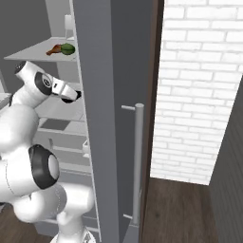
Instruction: Place one avocado and one chicken drumstick in each tupperware on the nearby counter, to pack two identical lunches.
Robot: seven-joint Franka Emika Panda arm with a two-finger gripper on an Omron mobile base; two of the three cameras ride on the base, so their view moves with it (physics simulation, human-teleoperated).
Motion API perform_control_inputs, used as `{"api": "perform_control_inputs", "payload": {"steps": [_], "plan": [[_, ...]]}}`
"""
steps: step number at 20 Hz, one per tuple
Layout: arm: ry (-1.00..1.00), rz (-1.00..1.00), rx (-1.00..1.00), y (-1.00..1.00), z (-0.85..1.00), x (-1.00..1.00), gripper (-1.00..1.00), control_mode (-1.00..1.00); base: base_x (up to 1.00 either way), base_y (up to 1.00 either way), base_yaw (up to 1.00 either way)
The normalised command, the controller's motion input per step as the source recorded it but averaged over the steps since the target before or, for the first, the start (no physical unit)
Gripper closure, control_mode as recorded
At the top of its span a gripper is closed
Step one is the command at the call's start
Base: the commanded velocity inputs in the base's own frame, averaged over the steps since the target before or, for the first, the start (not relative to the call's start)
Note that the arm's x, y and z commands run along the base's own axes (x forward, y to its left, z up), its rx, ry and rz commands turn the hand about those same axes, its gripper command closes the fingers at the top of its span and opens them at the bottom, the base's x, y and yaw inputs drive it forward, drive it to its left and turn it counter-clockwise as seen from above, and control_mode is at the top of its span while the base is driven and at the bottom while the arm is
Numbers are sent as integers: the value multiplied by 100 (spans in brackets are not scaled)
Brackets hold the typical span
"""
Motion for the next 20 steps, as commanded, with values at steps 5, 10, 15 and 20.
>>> {"api": "perform_control_inputs", "payload": {"steps": [5,10,15,20], "plan": [[6,4,0,-27,-59,-100,100,-100,0,0,0],[4,12,9,-30,-2,-100,100,-100,0,0,0],[1,19,8,-5,-1,-99,100,-100,0,0,0],[0,4,0,0,-4,-20,100,100,-80,2,14]]}}
